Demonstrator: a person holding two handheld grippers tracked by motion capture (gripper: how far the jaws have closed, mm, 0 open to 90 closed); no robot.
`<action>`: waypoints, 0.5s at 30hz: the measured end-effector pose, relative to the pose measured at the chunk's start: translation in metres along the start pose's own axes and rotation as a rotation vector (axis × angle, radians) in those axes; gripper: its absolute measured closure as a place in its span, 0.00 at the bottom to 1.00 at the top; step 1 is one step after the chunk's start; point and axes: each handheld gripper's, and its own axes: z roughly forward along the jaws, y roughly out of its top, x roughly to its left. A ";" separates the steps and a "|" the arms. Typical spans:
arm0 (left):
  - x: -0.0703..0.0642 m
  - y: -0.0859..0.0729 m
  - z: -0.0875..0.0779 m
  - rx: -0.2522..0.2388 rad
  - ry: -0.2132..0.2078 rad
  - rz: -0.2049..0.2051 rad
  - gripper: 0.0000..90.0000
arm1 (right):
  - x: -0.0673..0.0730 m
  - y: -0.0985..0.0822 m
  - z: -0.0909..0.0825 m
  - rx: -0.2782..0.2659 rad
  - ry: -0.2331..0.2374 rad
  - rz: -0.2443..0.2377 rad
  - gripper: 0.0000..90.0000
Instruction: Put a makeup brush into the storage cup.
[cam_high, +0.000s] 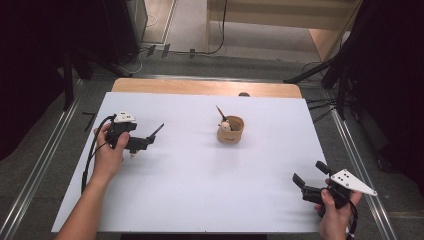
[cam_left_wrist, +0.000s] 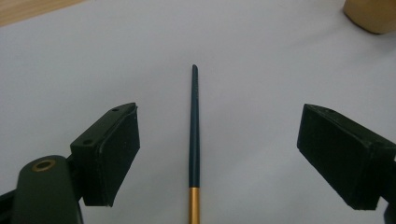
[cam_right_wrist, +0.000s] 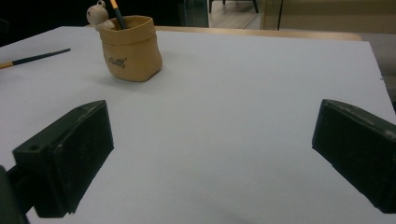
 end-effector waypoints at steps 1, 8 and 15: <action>0.000 0.001 0.000 0.015 0.002 -0.001 0.16 | 0.000 0.000 0.000 0.001 0.000 -0.002 0.00; -0.008 0.006 0.003 0.075 0.003 0.021 0.17 | 0.002 0.000 0.001 0.011 0.002 -0.011 0.00; -0.008 0.007 0.007 0.123 0.059 0.017 0.41 | 0.003 -0.001 0.002 0.017 0.005 -0.014 0.00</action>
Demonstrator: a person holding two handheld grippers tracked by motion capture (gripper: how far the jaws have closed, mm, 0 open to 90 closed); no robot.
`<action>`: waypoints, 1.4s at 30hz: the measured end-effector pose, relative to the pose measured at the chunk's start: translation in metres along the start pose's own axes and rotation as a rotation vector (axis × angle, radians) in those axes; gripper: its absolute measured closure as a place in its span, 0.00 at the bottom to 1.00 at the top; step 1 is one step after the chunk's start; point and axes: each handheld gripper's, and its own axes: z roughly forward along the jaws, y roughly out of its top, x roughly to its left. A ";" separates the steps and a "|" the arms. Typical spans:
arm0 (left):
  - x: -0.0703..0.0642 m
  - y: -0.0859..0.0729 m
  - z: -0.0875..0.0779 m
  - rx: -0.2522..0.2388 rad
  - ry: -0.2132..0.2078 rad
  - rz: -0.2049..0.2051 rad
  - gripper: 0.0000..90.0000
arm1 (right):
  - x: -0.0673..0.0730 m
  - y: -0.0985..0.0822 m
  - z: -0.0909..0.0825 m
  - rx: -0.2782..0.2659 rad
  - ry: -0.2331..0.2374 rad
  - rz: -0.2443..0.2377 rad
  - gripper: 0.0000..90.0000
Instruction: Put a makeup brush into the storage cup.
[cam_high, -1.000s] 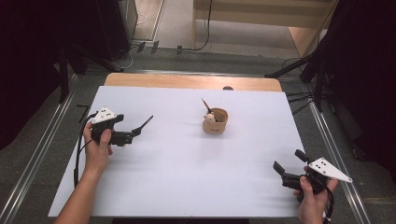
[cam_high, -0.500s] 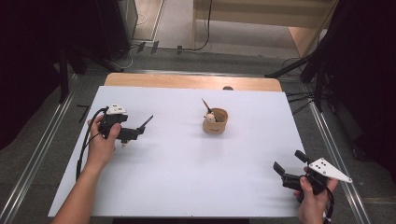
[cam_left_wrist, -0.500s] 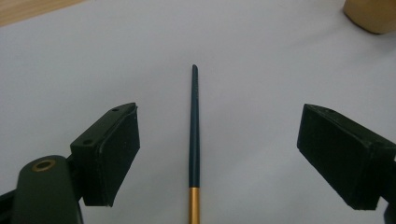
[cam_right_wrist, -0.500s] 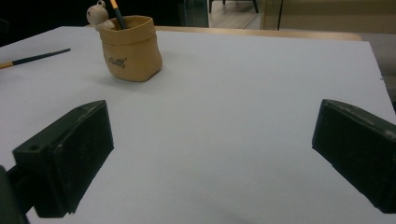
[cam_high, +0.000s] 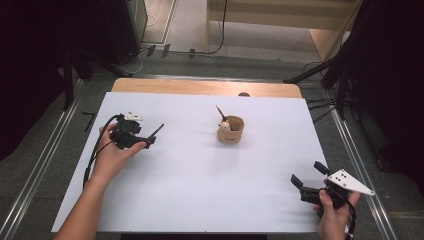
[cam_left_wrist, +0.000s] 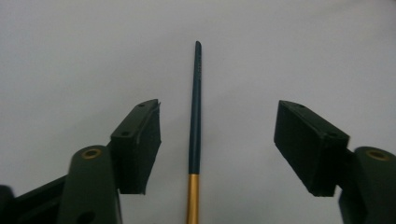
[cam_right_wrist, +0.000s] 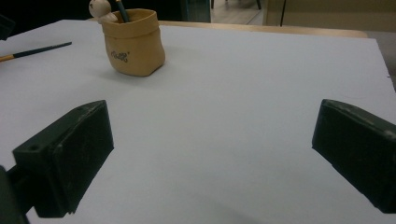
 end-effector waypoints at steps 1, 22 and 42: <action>0.000 0.000 0.000 0.006 0.028 0.005 0.44 | 0.000 0.000 0.000 0.001 0.000 0.002 0.00; 0.007 0.003 0.016 0.205 0.020 0.036 0.77 | -0.001 -0.001 0.000 0.004 -0.002 -0.004 0.00; 0.010 0.000 0.024 0.264 -0.006 0.002 0.91 | -0.002 -0.001 -0.001 0.005 -0.004 -0.001 0.00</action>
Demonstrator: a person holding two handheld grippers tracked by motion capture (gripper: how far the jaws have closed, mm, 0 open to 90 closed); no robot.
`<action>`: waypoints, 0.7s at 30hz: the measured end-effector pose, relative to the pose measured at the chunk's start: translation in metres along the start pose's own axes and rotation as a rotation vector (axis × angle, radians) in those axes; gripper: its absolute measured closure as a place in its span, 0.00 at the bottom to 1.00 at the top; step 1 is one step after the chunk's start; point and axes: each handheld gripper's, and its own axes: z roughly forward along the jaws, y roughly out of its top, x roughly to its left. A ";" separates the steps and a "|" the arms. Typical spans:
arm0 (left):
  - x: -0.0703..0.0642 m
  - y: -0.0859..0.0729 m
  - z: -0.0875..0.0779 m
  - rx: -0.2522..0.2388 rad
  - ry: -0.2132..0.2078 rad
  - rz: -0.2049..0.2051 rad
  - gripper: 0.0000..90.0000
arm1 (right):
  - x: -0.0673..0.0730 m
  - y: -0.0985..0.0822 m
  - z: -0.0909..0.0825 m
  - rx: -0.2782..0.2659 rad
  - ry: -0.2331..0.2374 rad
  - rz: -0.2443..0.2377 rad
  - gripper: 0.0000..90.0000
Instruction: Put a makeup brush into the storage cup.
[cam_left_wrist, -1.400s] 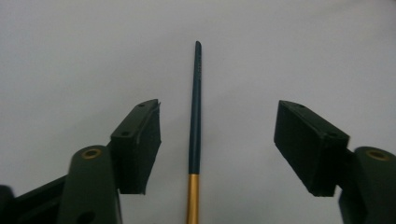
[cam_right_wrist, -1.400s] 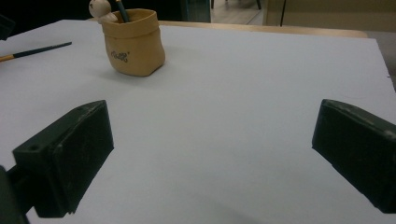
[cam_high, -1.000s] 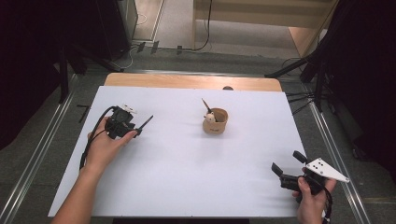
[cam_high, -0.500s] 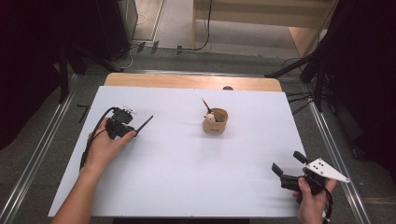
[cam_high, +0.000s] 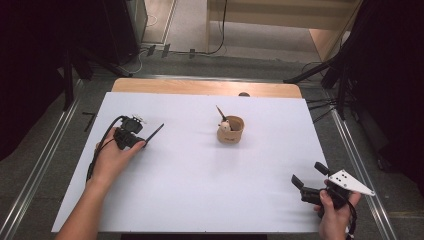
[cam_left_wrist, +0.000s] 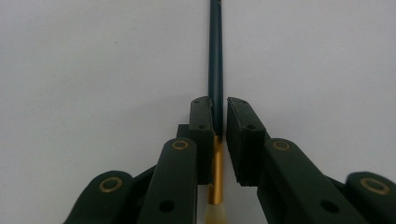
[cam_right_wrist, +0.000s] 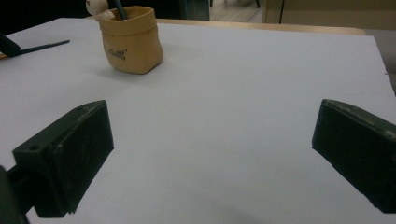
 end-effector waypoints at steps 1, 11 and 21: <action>0.000 0.000 0.000 -0.001 -0.001 -0.002 0.91 | 0.000 0.000 0.000 0.001 -0.001 0.001 0.00; 0.002 -0.003 0.001 -0.025 -0.017 -0.022 0.94 | 0.003 0.001 0.001 0.003 0.004 0.000 0.00; 0.008 -0.006 -0.006 -0.082 -0.079 -0.054 0.94 | 0.004 0.008 0.000 0.002 -0.009 0.015 0.00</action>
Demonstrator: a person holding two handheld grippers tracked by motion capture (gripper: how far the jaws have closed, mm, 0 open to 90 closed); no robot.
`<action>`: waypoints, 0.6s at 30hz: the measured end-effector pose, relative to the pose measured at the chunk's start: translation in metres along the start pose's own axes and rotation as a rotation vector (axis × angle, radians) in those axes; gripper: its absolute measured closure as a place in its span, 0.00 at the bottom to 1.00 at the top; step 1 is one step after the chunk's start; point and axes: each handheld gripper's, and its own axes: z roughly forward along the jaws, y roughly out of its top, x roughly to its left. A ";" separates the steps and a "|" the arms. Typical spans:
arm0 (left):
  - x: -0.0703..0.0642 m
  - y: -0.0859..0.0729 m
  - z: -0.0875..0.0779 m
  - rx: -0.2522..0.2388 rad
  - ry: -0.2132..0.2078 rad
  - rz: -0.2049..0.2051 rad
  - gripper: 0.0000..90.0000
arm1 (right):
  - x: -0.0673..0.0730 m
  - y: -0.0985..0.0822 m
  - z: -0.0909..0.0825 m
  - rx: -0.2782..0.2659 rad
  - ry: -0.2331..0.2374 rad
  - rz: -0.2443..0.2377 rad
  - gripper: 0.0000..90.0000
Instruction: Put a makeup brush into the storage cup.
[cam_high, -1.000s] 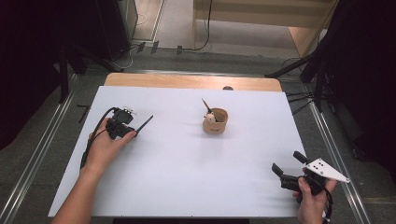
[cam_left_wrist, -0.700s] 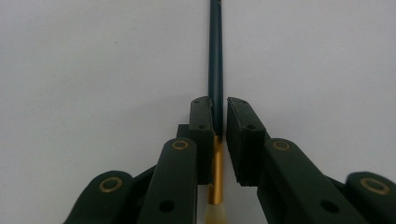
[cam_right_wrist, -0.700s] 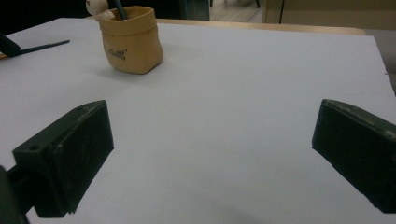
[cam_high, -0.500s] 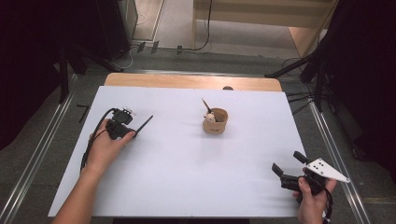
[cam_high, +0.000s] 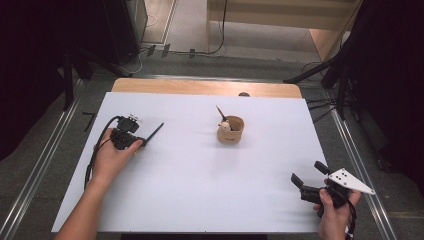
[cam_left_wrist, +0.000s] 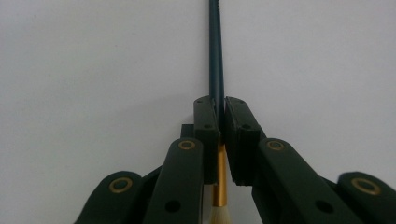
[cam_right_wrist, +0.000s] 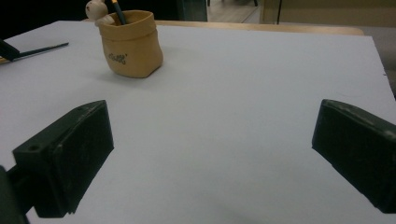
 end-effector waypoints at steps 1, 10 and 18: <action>0.000 0.000 -0.002 -0.006 0.001 0.004 0.94 | 0.001 0.002 0.000 0.002 -0.002 0.000 0.00; -0.002 0.000 -0.017 -0.100 -0.042 -0.010 0.94 | 0.015 0.024 0.012 0.007 0.012 -0.028 0.00; -0.004 0.000 -0.030 -0.191 -0.101 -0.015 0.94 | 0.029 0.040 0.026 0.008 0.039 -0.052 0.00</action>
